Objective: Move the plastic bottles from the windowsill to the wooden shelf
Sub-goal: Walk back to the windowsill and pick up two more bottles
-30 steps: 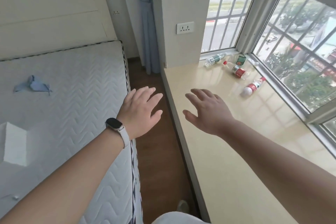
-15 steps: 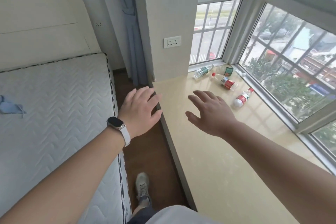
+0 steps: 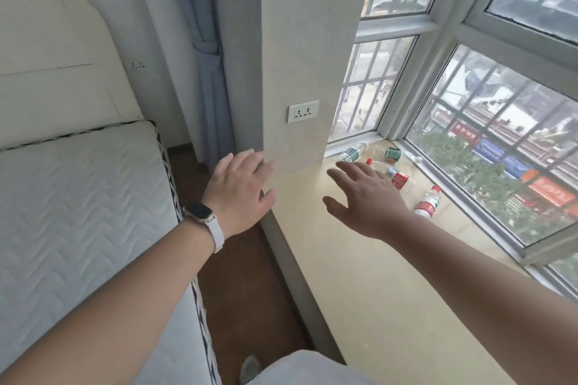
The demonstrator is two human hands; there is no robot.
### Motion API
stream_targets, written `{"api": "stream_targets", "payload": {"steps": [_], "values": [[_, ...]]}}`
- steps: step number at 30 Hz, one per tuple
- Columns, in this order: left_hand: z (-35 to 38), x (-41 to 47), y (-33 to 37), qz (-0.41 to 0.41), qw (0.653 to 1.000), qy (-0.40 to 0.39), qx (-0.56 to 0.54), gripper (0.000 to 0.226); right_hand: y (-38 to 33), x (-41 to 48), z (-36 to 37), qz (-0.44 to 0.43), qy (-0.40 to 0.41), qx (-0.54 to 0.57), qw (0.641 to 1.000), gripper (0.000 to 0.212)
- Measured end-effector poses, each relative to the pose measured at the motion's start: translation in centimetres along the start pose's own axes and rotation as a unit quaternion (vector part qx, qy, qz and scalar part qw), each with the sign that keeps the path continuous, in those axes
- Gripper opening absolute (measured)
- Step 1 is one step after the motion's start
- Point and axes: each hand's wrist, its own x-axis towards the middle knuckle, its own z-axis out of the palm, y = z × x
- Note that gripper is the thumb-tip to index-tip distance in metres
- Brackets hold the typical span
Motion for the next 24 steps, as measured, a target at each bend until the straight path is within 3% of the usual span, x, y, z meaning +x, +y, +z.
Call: {"api": "stream_targets", "payload": {"steps": [5,10,24], "values": [[2.4,3.1,-4.2,0.017,0.999,-0.014,-0.024,0.047,-2.7,5.3,1.2,0.010,-0.019,-0.003,1.000,0.073],[4.3,6.7,-6.5,0.053,0.997,-0.027,-0.041,0.048,-2.2,8.4,1.8,0.043,-0.020,-0.007,0.999,0.064],[12.6,20.0,-5.9,0.116,0.987,-0.096,-0.053,0.055,5.8,16.6,7.0,0.142,-0.037,0.025,0.989,0.056]]}}
